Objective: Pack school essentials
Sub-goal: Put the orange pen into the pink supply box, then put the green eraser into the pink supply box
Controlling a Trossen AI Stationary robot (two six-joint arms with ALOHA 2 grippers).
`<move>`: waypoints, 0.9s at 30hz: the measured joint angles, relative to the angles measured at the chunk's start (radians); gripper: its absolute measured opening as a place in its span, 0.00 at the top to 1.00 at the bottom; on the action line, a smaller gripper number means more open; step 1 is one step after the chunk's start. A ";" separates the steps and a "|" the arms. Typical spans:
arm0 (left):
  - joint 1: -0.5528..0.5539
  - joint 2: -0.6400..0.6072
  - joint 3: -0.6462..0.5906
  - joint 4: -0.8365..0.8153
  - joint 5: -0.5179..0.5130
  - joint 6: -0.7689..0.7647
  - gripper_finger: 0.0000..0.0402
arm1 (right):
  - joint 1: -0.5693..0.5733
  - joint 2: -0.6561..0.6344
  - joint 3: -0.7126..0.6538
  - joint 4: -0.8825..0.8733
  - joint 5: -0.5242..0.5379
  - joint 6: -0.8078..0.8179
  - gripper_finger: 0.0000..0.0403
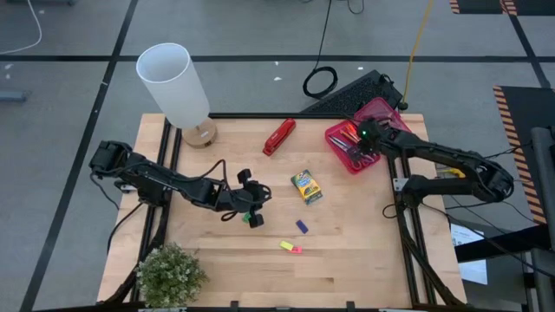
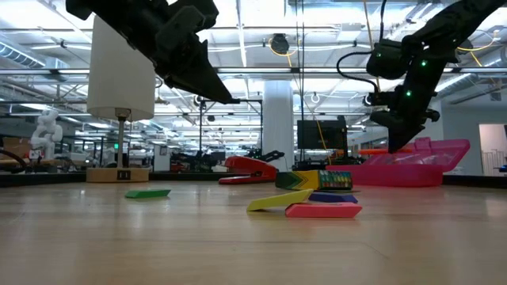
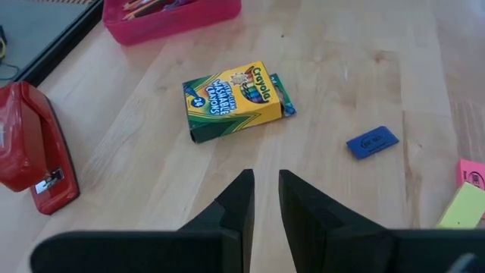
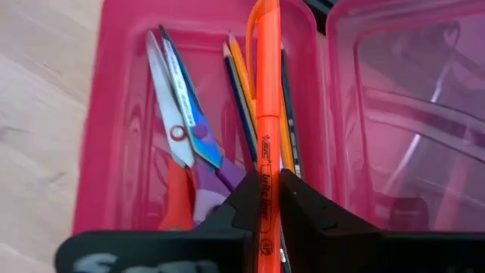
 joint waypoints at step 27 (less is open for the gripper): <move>-0.060 0.000 0.000 -0.236 0.061 -0.306 0.83 | 0.094 -0.081 0.001 -0.013 -0.004 -0.029 0.60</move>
